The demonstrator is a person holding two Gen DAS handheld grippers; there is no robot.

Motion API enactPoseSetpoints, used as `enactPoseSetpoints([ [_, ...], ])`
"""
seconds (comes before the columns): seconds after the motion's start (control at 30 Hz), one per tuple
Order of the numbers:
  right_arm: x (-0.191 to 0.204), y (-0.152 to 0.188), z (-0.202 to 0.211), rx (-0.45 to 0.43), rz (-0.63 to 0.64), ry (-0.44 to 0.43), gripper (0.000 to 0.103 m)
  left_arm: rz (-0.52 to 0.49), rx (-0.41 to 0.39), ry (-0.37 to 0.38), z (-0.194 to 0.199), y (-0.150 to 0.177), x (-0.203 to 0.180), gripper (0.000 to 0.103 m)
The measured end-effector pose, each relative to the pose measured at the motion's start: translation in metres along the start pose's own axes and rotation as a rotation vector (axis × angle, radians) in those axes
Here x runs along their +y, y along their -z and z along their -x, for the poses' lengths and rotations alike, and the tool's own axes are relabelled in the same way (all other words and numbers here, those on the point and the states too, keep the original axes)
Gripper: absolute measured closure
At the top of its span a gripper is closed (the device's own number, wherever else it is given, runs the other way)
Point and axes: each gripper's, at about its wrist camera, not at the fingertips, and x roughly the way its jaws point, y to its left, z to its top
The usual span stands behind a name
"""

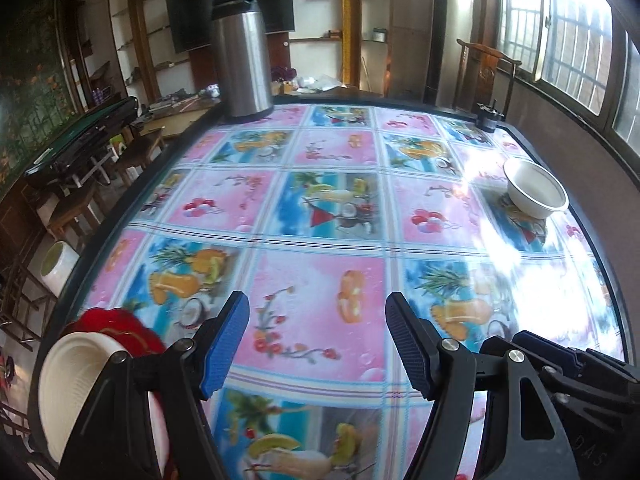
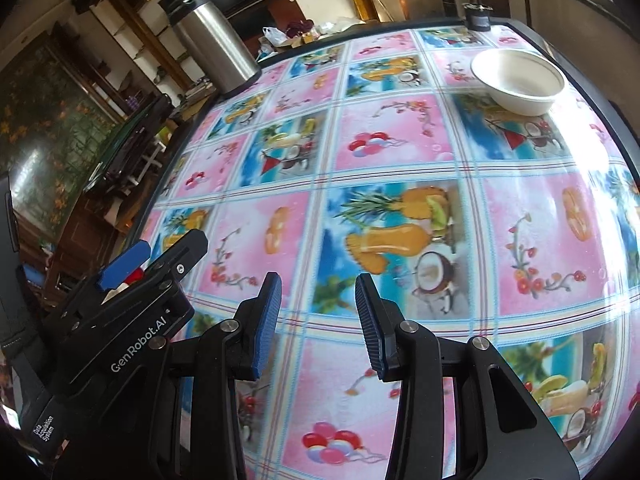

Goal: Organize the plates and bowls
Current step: 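Move both tools toward the white bowl on the table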

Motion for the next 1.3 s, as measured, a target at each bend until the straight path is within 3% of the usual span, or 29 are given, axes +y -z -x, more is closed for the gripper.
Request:
enactPoseSetpoints([
  [0.33,-0.061,-0.022,0.0,-0.02,-0.097,0.054,0.065,-0.048,0.036,0.07,-0.03,-0.017,-0.051,0.032],
  [0.6,-0.142,-0.05,0.015,-0.084,-0.236,0.177,0.065,-0.078,0.083,0.149,-0.06,-0.041,-0.103,0.032],
  [0.83,-0.187,-0.084,0.02,-0.133,-0.313,0.182,0.065,-0.11,0.096,0.174,-0.082,-0.073,-0.146,0.032],
  [1.3,-0.215,-0.132,0.013,-0.184,-0.354,0.164,0.065,-0.12,0.128,0.221,-0.118,-0.112,-0.191,0.032],
])
